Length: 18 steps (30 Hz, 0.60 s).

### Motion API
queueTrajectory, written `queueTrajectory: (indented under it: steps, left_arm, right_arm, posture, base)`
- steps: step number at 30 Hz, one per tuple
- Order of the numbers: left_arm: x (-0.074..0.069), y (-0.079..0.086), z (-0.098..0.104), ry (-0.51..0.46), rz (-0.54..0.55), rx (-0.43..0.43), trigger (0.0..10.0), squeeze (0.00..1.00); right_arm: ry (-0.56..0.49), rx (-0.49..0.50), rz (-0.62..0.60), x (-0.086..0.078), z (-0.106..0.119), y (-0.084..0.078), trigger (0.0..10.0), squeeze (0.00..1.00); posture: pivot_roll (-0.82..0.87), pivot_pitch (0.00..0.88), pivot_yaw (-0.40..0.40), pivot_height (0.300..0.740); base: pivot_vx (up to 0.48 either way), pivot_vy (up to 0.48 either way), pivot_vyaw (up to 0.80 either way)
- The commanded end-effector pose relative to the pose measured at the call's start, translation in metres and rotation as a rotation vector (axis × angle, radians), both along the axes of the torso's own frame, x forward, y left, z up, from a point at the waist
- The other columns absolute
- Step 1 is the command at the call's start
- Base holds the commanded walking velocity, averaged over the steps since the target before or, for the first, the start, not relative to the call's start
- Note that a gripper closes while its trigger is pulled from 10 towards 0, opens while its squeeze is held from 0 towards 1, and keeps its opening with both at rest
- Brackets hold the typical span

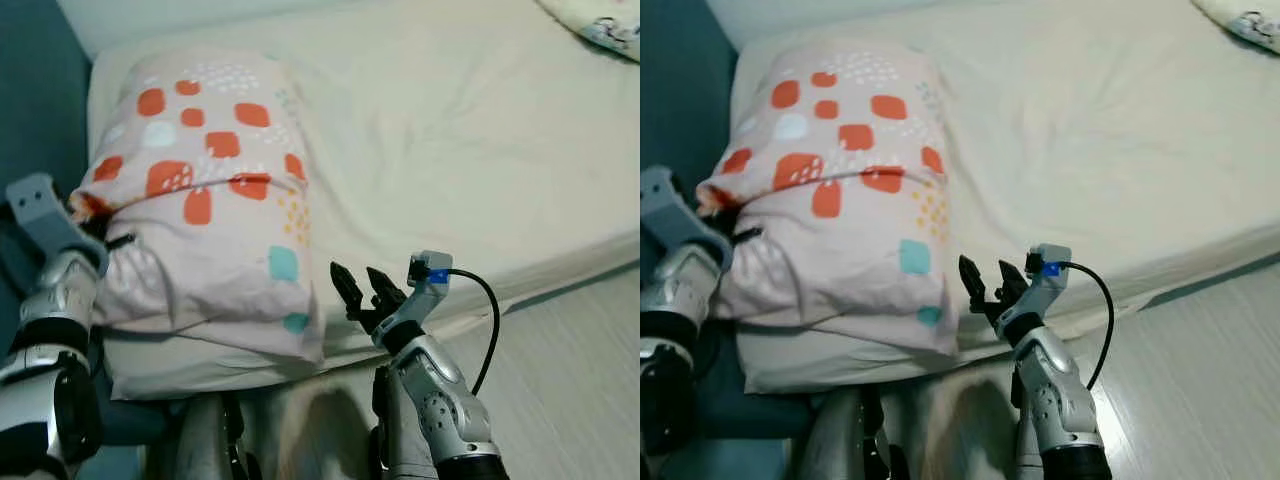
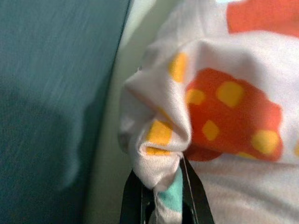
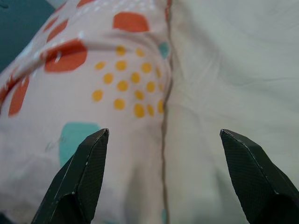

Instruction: Clean up the room

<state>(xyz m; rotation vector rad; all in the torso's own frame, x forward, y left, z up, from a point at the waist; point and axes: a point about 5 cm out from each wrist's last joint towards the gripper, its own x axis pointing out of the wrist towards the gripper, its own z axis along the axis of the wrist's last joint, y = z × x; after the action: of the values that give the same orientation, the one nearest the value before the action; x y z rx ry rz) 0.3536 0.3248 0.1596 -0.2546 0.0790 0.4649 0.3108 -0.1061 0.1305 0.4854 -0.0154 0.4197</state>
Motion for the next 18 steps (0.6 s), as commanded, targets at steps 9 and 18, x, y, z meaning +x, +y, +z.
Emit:
queueTrajectory:
  steps: [9, 18]
  left_arm:
    - [-0.078, 0.052, -0.024, 0.141, 0.293, 0.086, 0.0, 0.00]
    - [-0.120, 0.043, -0.023, 0.144, 0.377, 0.034, 0.0, 0.00]
  right_arm:
    - [0.028, -0.012, 0.030, 0.001, -0.011, 0.005, 10.0, 0.00]
    - [0.025, -0.015, 0.057, 0.004, -0.010, 0.009, 10.0, 0.00]
  posture:
    - [0.00, 0.260, 0.064, 0.582]
    - [0.02, 0.252, 0.059, 0.582]
  base:
    - [0.000, 0.000, 0.00]
    - [0.000, 0.000, 0.00]
